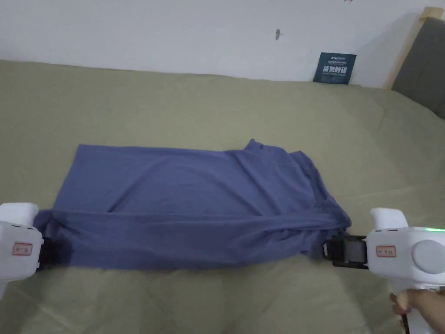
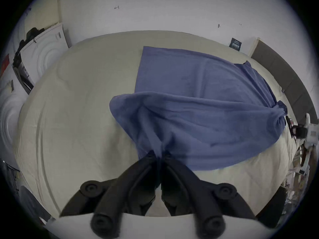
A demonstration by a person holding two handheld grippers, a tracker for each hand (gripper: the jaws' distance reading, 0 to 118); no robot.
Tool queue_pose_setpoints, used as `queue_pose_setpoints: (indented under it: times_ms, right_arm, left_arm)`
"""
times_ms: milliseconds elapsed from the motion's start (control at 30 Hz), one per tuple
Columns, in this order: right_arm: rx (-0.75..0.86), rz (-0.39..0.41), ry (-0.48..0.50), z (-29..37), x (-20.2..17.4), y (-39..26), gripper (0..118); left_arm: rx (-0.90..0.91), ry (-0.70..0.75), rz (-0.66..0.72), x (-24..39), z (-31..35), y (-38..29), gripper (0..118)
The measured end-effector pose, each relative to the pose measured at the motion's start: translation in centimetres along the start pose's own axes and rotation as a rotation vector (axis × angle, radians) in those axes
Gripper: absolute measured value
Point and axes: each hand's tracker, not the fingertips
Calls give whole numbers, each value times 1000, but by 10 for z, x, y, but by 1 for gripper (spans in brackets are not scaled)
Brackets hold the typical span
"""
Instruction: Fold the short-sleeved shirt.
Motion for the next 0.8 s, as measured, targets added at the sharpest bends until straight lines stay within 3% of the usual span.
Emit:
queue_pose_setpoints:
  times_ms: [67, 167, 233, 300, 367, 433, 500, 667, 800]
  right_arm:
    - [1, -4, 5, -16, 1, 16, 107]
    - [-36, -8, -31, -41, 1, 35, 106]
    - [-85, -55, -8, -52, 4, 42, 96]
    - [-146, -81, 58, -56, 8, 46, 56]
    - [-151, -53, 9, -49, 5, 47, 14]
    - [-156, -37, 20, -38, 0, 48, 14]
    - [-156, 32, 4, -21, -11, 48, 13]
    - [-130, -6, 84, 22, -2, 52, 13]
    - [-115, 15, 103, 59, 1, 42, 13]
  left_arm:
    - [-11, -9, 8, 1, -2, 2, 5]
    - [-20, -15, 9, -2, -4, 3, 5]
    - [-25, -16, 8, 1, -6, 6, 5]
    - [-32, -17, 1, -4, -7, 7, 5]
    - [-40, -22, -6, -3, -6, 11, 5]
    - [-43, -21, -7, -8, -3, 13, 5]
    - [-41, -23, -9, -7, 2, 17, 5]
    - [-10, -48, -24, -16, 32, 19, 5]
    - [6, -75, -23, -20, 61, 11, 5]
